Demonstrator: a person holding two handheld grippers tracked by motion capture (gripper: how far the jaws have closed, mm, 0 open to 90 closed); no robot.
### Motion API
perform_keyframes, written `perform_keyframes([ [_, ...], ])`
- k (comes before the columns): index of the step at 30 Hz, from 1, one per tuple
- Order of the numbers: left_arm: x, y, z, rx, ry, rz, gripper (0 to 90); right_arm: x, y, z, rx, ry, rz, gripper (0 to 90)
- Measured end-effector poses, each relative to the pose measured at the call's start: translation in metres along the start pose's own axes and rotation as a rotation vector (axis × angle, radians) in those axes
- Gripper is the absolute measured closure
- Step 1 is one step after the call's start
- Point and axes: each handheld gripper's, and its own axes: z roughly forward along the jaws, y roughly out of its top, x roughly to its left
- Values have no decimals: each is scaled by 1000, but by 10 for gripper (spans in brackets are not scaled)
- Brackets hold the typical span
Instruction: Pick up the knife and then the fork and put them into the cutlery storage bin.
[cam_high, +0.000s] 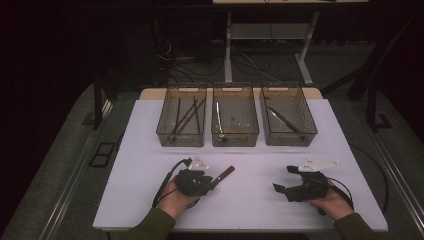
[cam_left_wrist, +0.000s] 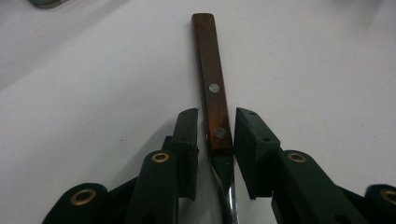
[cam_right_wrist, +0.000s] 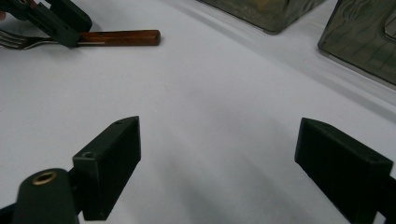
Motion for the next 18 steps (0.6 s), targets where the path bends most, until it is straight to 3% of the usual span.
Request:
perform_keyframes([
  [6,-7,0,1,17,41,73,700,0,0,0,3,-6,-5,144],
  [14,-9,1,1,19,41,114,746,-1,2,0,-6,16,8,144],
  [18,-6,1,1,21,19,97,767,0,2,0,-10,32,6,144],
])
